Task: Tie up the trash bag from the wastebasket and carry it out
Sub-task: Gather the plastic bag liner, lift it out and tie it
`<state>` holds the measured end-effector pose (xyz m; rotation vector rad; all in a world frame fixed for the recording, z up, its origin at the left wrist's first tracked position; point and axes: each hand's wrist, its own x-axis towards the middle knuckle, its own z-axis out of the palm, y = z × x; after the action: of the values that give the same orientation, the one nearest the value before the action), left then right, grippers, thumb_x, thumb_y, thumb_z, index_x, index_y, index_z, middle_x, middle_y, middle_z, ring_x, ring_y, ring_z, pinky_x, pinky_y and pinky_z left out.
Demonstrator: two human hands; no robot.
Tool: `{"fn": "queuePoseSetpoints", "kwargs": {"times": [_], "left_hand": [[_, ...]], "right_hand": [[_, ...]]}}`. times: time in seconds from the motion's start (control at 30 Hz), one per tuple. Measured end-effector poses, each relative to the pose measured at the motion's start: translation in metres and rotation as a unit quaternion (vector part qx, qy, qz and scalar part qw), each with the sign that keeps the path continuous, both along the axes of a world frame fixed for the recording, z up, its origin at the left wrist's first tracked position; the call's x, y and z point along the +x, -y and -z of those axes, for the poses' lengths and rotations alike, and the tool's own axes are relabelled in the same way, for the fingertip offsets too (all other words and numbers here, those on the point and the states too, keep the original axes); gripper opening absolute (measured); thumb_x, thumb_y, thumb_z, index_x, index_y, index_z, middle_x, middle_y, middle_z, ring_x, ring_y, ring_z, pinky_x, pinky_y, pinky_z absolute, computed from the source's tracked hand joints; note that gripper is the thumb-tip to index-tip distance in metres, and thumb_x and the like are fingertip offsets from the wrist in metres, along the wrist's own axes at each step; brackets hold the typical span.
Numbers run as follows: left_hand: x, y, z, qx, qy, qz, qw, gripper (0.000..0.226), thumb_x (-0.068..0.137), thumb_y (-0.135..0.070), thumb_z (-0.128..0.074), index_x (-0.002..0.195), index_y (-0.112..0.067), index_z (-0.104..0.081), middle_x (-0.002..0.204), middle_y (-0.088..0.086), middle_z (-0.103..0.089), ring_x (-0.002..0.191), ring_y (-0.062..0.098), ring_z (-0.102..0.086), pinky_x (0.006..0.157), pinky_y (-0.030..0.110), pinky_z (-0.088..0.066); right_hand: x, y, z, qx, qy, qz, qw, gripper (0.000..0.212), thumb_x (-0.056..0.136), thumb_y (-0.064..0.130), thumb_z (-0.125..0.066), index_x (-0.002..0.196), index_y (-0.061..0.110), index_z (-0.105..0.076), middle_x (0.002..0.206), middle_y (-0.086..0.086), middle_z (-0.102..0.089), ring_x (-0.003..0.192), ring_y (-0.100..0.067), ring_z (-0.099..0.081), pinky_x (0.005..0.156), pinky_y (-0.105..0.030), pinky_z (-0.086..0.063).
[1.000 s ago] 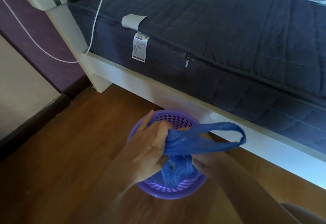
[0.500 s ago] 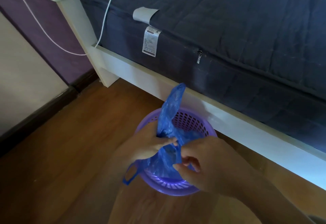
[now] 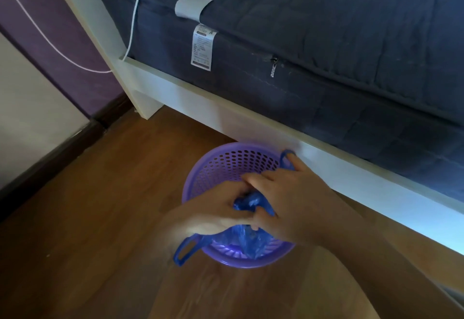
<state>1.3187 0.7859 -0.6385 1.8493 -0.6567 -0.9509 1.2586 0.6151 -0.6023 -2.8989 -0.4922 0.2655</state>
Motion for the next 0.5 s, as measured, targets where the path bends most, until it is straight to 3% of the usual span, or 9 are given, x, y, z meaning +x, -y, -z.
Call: {"fn": "queuePoseSetpoints", "kwargs": {"times": [0.1, 0.2, 0.3, 0.37, 0.43, 0.5], "left_hand": [[0.0, -0.001, -0.003, -0.014, 0.005, 0.017, 1.0, 0.019, 0.09, -0.013, -0.067, 0.102, 0.001, -0.063, 0.084, 0.015, -0.072, 0.083, 0.016, -0.072, 0.077, 0.022, -0.054], [0.001, -0.001, -0.009, -0.01, 0.024, 0.032, 0.999, 0.014, 0.091, -0.012, -0.065, 0.103, -0.003, -0.065, 0.077, 0.003, -0.068, 0.077, 0.008, -0.066, 0.074, 0.019, -0.049], [0.0, 0.001, -0.009, -0.008, 0.024, 0.037, 0.999, 0.012, 0.09, -0.008, -0.064, 0.1, -0.015, -0.066, 0.074, -0.014, -0.067, 0.073, 0.0, -0.063, 0.071, 0.014, -0.046], [0.0, 0.002, -0.009, -0.005, 0.03, 0.049, 0.998, 0.019, 0.089, -0.008, -0.065, 0.105, -0.019, -0.066, 0.084, -0.015, -0.069, 0.083, 0.003, -0.065, 0.077, 0.019, -0.048], [-0.001, 0.001, -0.008, -0.009, 0.018, 0.057, 0.998, 0.023, 0.089, -0.008, -0.066, 0.105, -0.024, -0.065, 0.09, -0.013, -0.07, 0.087, 0.005, -0.067, 0.08, 0.02, -0.05], [-0.003, 0.002, -0.009, -0.015, 0.019, 0.07, 0.997, 0.021, 0.088, -0.007, -0.067, 0.101, -0.024, -0.065, 0.09, -0.009, -0.071, 0.085, 0.007, -0.068, 0.078, 0.021, -0.051]], "right_hand": [[-0.003, 0.003, 0.001, 0.067, -0.072, 0.013, 0.995, 0.032, 0.097, 0.047, -0.038, 0.125, 0.032, -0.045, 0.111, 0.012, -0.066, 0.1, -0.012, -0.064, 0.096, -0.033, -0.051], [-0.001, 0.009, -0.002, 0.073, -0.058, 0.023, 0.995, 0.029, 0.1, 0.044, -0.036, 0.125, 0.032, -0.044, 0.116, 0.014, -0.062, 0.097, -0.006, -0.061, 0.086, -0.021, -0.051], [0.002, 0.018, -0.006, 0.069, -0.015, 0.001, 0.998, 0.025, 0.101, 0.04, -0.036, 0.123, 0.033, -0.046, 0.119, 0.014, -0.055, 0.098, -0.007, -0.059, 0.086, -0.024, -0.053], [0.002, 0.022, -0.005, 0.089, -0.001, -0.014, 0.996, 0.019, 0.101, 0.037, -0.039, 0.117, 0.036, -0.05, 0.111, 0.019, -0.053, 0.097, -0.008, -0.061, 0.084, -0.026, -0.055], [0.001, 0.026, -0.003, 0.211, -0.06, 0.015, 0.976, 0.015, 0.099, 0.029, -0.046, 0.101, 0.041, -0.053, 0.093, 0.023, -0.059, 0.092, -0.003, -0.063, 0.078, -0.02, -0.054], [0.003, 0.03, -0.002, 0.361, -0.122, 0.043, 0.924, 0.02, 0.095, 0.017, -0.053, 0.092, 0.036, -0.06, 0.087, 0.02, -0.065, 0.091, -0.003, -0.065, 0.073, -0.017, -0.053]]}}
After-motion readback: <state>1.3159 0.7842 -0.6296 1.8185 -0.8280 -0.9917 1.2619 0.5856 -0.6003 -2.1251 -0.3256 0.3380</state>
